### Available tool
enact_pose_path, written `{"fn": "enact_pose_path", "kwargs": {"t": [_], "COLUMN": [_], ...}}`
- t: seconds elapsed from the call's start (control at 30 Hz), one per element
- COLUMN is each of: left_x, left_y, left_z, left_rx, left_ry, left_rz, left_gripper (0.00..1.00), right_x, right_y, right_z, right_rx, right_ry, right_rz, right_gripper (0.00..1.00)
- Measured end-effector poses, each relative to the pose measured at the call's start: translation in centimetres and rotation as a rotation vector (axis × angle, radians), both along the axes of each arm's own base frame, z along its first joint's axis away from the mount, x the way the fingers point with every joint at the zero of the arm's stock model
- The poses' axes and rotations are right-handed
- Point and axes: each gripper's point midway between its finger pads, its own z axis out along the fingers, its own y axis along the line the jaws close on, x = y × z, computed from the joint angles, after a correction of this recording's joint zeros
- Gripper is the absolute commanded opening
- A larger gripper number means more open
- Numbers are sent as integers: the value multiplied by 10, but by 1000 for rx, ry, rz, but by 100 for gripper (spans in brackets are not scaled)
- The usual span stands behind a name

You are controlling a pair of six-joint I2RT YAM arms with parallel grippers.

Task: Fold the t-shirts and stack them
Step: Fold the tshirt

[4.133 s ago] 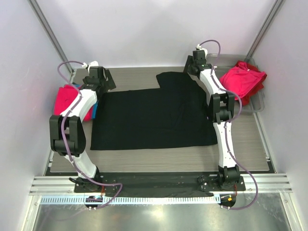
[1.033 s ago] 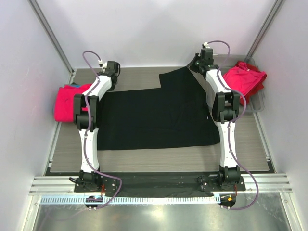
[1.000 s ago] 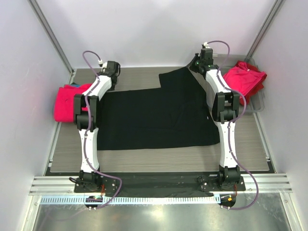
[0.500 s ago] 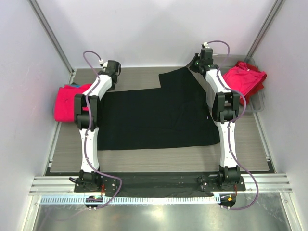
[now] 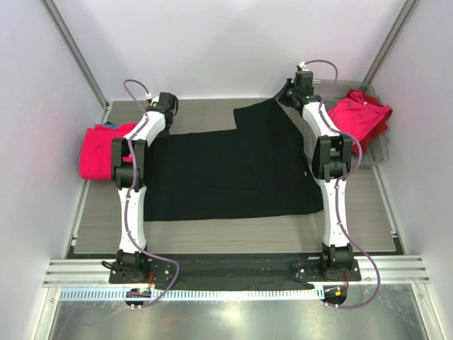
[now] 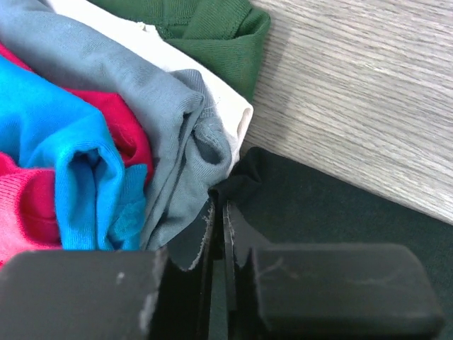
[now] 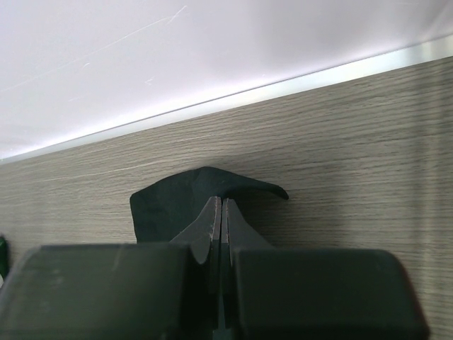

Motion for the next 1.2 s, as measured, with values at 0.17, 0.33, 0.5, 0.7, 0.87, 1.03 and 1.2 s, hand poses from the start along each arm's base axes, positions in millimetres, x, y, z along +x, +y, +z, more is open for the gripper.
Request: {"fn": "enact_pose_path", "kwargs": {"t": [0.17,0.33,0.5,0.7,0.87,1.03,1.2], "left_x": [0,-1,-1,-3,-13,-25,-37], "left_y": [0,-2,-4,-4,-2,3,8], "left_z": [0,6,25,39,35,33,29], "left_rx": [-3,-17,-35,-47,-48,-54,-105], "left_ry": [-3,-19,-64,-104,-96,-91,-106], "left_rz": [2,-2,-4,5,11,18,16], "left_gripper": [3,0,0,0,0,0,0], "right_x": [0,0,1,0,-3,-14,-29], "right_y": [0,0,-4,-7,-9,-11,-11], "right_z": [0,0,0,-5,-10,-8,12], "right_rx": [1,6,16,23,27,27,25], "right_ry": [0,2,6,19,35,54,50], "right_rz": [-1,-4,-16,-26,-30,-22,0], "right_gripper": [1,1,1,1,1,1,1]}}
